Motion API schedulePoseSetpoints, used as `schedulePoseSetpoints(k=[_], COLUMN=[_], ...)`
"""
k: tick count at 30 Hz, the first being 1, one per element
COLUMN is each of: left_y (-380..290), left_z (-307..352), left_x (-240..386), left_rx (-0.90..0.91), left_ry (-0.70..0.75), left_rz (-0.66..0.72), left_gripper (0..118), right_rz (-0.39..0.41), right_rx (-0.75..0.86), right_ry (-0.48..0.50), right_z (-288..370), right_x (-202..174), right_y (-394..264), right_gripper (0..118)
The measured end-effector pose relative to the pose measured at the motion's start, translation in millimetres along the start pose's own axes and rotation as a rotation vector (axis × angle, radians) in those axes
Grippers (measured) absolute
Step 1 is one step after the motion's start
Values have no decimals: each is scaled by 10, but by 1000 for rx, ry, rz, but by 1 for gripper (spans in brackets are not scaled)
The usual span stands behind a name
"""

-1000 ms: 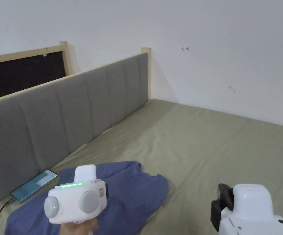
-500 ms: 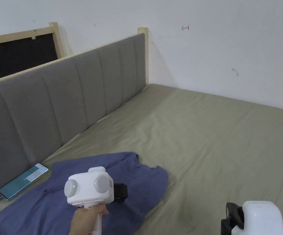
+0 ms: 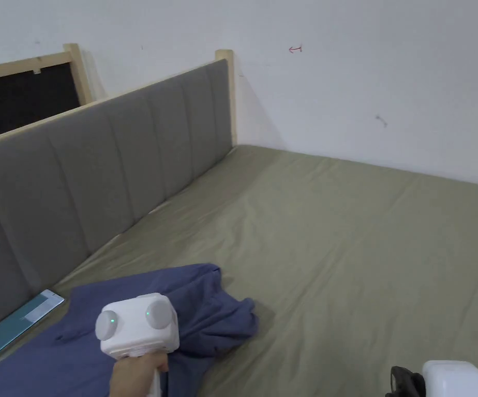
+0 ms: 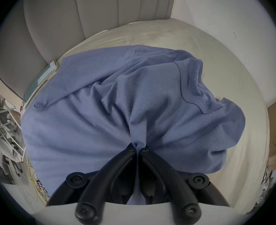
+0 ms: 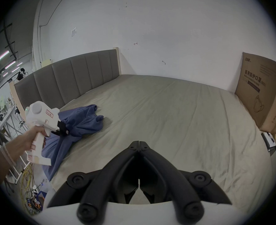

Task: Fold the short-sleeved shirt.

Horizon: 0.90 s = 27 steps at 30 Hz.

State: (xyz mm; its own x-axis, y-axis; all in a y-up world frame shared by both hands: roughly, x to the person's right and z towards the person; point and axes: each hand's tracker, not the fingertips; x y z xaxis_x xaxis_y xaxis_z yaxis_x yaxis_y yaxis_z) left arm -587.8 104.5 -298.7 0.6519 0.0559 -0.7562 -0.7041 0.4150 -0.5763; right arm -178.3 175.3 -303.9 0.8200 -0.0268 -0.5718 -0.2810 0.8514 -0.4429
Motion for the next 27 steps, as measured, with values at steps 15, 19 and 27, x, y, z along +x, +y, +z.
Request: schedulePoseSetpoints(k=[15, 19, 27], left_y=[90, -178, -1570], left_z=[1360, 1820, 2719], left_x=[873, 1770, 3302], left_rx=[210, 246, 187], left_ry=[-282, -470, -885], left_rz=[-154, -301, -643], left_gripper=[0, 0, 0], right_rz=[-190, -238, -374], right_rx=[113, 151, 224], right_ry=[-222, -315, -497], right_z=[789, 1147, 1878], right_x=[1022, 1384, 2096], right_y=[117, 95, -92], right_gripper=[0, 0, 0])
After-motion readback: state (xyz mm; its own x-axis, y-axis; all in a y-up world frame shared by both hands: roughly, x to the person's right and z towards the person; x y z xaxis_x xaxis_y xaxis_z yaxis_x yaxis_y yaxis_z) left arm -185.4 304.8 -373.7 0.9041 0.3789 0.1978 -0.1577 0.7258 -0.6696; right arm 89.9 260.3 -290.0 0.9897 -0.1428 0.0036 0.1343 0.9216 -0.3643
